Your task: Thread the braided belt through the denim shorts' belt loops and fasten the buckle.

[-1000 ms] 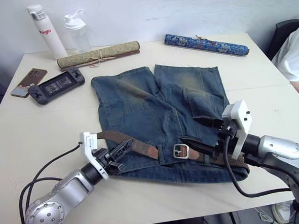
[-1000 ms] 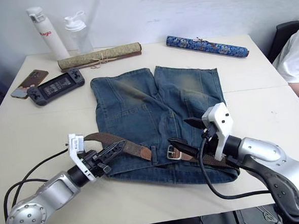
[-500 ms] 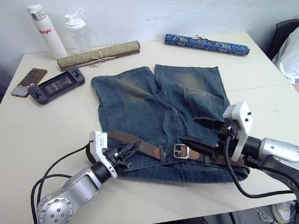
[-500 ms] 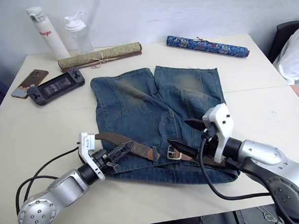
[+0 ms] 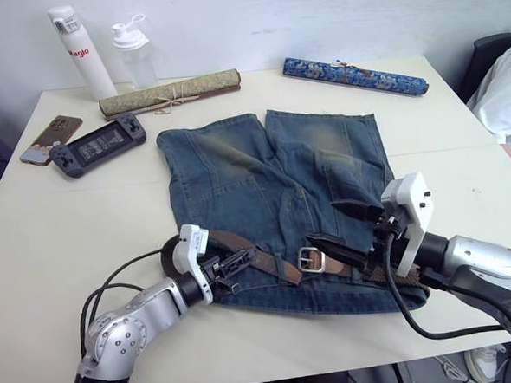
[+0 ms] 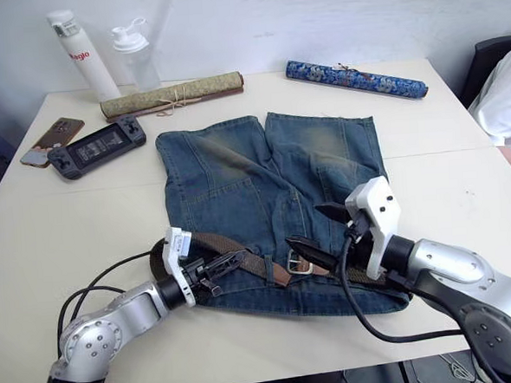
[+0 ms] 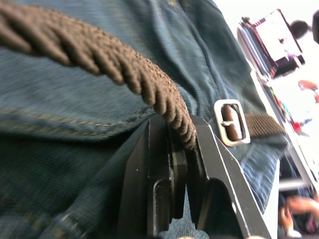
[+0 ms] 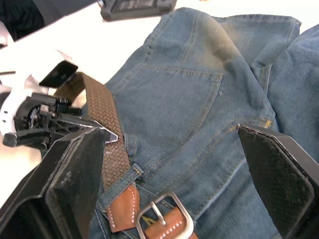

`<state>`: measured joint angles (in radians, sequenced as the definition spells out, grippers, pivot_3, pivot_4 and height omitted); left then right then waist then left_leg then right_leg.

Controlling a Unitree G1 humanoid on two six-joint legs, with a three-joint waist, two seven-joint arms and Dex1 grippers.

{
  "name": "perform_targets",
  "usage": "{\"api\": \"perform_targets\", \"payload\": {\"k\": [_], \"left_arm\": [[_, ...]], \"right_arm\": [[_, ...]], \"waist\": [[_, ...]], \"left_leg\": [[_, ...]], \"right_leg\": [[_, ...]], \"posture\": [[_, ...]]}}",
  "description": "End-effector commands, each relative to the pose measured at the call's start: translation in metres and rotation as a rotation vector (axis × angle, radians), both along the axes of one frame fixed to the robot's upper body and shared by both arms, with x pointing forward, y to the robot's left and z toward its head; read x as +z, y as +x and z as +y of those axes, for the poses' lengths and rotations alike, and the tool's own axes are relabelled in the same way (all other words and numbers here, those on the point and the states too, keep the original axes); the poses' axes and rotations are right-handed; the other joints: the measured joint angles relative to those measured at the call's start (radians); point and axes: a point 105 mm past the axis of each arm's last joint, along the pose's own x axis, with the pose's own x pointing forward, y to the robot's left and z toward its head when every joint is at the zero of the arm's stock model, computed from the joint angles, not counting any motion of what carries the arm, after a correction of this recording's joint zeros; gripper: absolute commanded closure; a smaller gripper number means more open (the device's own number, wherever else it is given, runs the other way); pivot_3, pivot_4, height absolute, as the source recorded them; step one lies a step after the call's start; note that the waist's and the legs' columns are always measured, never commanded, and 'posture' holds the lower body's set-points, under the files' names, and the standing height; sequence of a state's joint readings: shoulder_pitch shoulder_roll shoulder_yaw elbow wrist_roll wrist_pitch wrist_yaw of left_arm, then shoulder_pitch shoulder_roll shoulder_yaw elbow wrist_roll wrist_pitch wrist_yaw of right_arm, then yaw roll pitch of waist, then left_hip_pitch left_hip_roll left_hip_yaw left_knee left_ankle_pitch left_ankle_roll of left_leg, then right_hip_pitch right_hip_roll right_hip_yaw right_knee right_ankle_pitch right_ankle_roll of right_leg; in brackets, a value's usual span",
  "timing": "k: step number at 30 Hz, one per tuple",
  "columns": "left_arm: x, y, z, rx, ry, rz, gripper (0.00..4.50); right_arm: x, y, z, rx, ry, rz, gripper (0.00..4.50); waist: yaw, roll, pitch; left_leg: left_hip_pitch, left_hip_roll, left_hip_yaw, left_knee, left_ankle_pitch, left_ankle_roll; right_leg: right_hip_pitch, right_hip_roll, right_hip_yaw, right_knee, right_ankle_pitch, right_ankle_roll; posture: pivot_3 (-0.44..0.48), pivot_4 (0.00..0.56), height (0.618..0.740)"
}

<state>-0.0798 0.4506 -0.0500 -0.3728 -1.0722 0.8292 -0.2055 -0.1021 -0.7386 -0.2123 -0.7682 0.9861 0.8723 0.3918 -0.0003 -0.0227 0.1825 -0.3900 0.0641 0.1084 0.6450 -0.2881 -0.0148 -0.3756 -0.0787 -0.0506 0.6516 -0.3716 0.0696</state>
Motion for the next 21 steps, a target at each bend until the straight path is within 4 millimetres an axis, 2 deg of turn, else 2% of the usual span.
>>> {"api": "perform_targets", "payload": {"k": [1,12,18,21], "left_arm": [[-0.004,-0.013,-0.019,-0.17,-0.009,-0.018,4.5],[-0.012,-0.012,-0.051,-0.359,0.017,-0.108,4.5],[-0.015,-0.01,-0.056,-0.406,0.016,-0.114,4.5],[-0.014,-0.008,-0.056,-0.412,0.007,-0.11,4.5]], "right_arm": [[0.0,-0.008,0.003,0.03,-0.05,-0.033,0.02],[-0.036,-0.025,-0.005,0.076,-0.27,-0.018,0.02],[-0.044,-0.041,-0.002,0.154,-0.378,-0.068,0.02],[-0.054,-0.047,-0.005,0.175,-0.511,-0.134,0.02]], "waist": [[0.002,0.0,0.0],[0.01,0.0,0.0],[0.027,0.0,0.0],[0.028,0.0,0.0]], "left_leg": [[0.0,0.0,0.0,0.0,0.0,0.0],[-0.001,-0.001,0.0,0.0,0.0,0.001],[-0.001,-0.001,0.0,0.001,-0.001,0.001],[-0.001,-0.002,0.0,0.001,-0.001,0.002]], "right_leg": [[0.0,0.0,0.0,0.0,0.0,0.0],[0.001,0.0,0.0,-0.005,0.002,0.003],[0.002,0.0,-0.001,-0.006,0.002,0.004],[0.002,-0.001,-0.001,-0.006,0.002,0.004]], "posture": [[0.0,0.15,0.737],[0.0,0.15,0.737],[0.0,0.15,0.737],[0.0,0.15,0.737]]}}
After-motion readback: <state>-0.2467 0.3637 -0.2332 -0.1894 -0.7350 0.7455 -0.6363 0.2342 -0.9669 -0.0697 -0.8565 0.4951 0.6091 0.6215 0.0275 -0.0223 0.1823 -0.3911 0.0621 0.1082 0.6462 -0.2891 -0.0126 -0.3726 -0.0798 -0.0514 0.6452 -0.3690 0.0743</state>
